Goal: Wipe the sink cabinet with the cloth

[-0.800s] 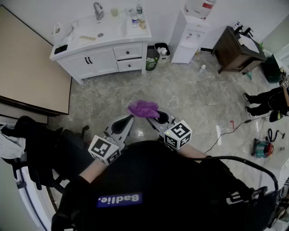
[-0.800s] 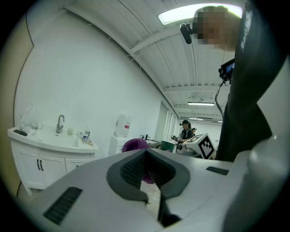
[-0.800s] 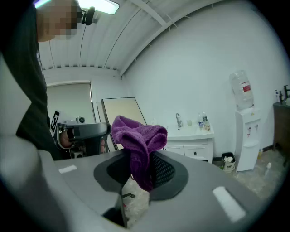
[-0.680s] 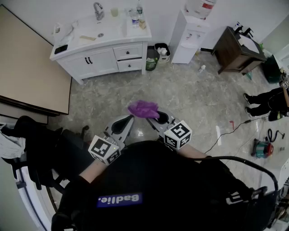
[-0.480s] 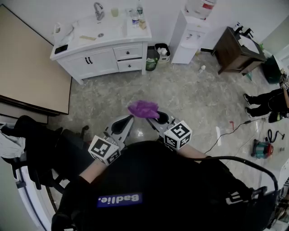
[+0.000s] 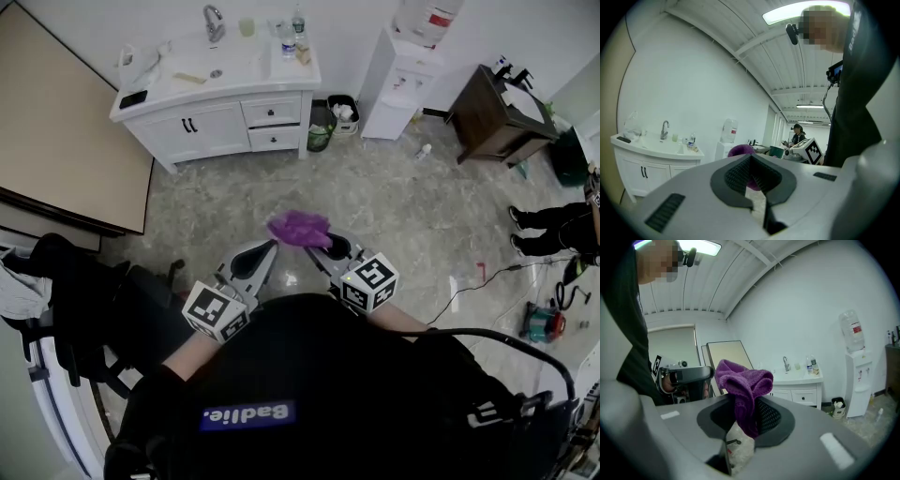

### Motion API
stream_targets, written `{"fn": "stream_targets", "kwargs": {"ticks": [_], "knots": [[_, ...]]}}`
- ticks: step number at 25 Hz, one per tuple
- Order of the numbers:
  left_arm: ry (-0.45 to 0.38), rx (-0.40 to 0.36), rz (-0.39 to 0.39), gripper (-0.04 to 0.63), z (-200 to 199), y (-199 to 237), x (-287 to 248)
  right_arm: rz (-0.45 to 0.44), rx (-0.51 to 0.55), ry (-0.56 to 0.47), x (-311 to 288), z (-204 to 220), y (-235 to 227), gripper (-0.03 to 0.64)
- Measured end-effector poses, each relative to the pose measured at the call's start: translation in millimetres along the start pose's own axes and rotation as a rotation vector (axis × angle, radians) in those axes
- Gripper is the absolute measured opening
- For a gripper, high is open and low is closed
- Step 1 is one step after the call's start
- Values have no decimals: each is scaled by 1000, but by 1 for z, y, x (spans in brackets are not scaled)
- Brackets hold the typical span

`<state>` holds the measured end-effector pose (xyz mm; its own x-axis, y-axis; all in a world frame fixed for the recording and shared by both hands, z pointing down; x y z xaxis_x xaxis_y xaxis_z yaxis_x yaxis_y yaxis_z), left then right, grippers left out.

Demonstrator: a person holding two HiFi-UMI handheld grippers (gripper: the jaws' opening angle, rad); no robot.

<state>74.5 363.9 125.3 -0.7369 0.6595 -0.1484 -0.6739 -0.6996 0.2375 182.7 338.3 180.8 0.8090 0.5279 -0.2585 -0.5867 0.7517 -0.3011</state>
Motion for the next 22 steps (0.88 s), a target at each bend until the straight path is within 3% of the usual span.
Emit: {"fn": "stream_targets", "kwargs": {"ticks": [14, 22], "knots": [[-4, 42, -167, 5, -3, 1, -47, -118, -21, 37, 3, -8, -61, 86], [-27, 66, -196, 5, 3, 58, -63, -114, -29, 61, -39, -11, -98, 86]]}}
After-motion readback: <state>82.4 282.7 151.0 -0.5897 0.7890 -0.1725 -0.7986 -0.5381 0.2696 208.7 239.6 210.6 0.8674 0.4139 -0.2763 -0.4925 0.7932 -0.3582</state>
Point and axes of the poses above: the fingertips, and each gripper's own axes: x backward along the fingers, y to its left, z out of its underside, the point moved 3 cm from there along x, backward along the fingers, and after that the axes turned 3 degrees about y, right-handed, at the moved point
